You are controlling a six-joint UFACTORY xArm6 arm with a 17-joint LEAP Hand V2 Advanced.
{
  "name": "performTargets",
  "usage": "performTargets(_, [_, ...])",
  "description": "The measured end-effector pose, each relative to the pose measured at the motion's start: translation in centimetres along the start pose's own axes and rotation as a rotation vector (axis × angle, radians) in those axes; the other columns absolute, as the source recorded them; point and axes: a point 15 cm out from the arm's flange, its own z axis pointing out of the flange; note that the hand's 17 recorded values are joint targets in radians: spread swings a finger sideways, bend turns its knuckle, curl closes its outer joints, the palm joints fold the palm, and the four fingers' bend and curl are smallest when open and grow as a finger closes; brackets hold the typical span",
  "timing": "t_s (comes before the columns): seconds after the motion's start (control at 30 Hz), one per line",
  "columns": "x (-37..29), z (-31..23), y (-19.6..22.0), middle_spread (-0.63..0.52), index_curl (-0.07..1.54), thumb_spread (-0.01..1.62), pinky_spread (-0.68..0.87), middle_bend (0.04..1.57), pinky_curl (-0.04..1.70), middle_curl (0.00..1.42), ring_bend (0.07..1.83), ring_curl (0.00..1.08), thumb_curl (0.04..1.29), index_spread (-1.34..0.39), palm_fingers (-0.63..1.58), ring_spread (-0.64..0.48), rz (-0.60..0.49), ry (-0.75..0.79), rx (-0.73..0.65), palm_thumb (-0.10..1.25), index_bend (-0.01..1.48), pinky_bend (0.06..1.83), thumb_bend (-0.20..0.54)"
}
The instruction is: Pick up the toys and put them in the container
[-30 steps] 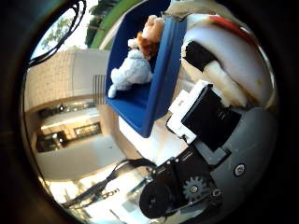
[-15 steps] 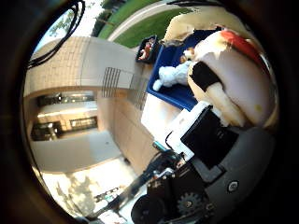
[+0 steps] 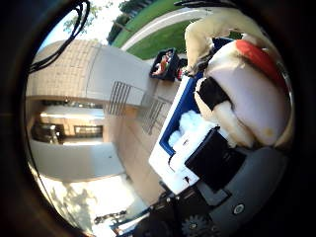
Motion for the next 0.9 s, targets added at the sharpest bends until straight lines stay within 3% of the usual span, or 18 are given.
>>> performTargets(0.03, [0.2, 0.6, 0.0, -0.16, 0.87, 1.19, 0.20, 1.11, 0.88, 0.91, 1.38, 0.75, 0.59, -0.78, 0.56, -0.03, -0.001, -0.003, -0.014, 0.87, 0.70, 1.44, -0.031])
performTargets(0.07, [0.3, 1.2, 0.0, -0.14, 0.86, 1.19, 0.23, 0.89, 0.89, 0.84, 1.32, 0.74, 0.58, -0.69, 0.18, 0.01, -0.005, -0.004, -0.031, 0.86, 0.61, 1.44, -0.034])
performTargets(0.13, [0.5, 1.8, 0.4, -0.09, 0.83, 1.18, 0.27, 0.65, 0.86, 0.73, 1.14, 0.69, 0.57, -0.61, -0.24, 0.08, -0.013, -0.008, -0.068, 0.84, 0.57, 1.30, -0.034])
performTargets(0.17, [0.5, 2.1, 0.7, -0.08, 0.80, 1.18, 0.29, 0.60, 0.83, 0.70, 1.08, 0.65, 0.57, -0.59, -0.25, 0.10, -0.023, -0.013, -0.091, 0.84, 0.53, 1.27, -0.030])
performTargets(0.2, [0.6, 2.2, 0.8, -0.04, 0.72, 1.17, 0.32, 0.46, 0.76, 0.61, 0.90, 0.55, 0.56, -0.56, -0.26, 0.15, -0.038, -0.018, -0.106, 0.84, 0.44, 1.19, -0.028])
performTargets(0.43, [1.5, 1.1, 2.6, 0.04, 0.53, 1.14, 0.42, 0.19, 0.58, 0.45, 0.58, 0.36, 0.53, -0.49, -0.13, 0.25, -0.090, -0.058, -0.171, 0.81, 0.19, 0.89, -0.033])
performTargets(0.67, [2.0, -3.6, 5.0, 0.05, 0.44, 1.13, 0.45, 0.15, 0.48, 0.38, 0.48, 0.32, 0.51, -0.46, -0.06, 0.27, -0.113, -0.051, -0.136, 0.81, 0.17, 0.74, -0.025])
performTargets(0.9, [4.2, -7.5, 12.8, 0.05, 0.40, 1.16, 0.46, 0.17, 0.39, 0.34, 0.43, 0.31, 0.49, -0.39, 0.04, 0.27, -0.006, -0.069, -0.161, 0.83, 0.19, 0.61, -0.015])
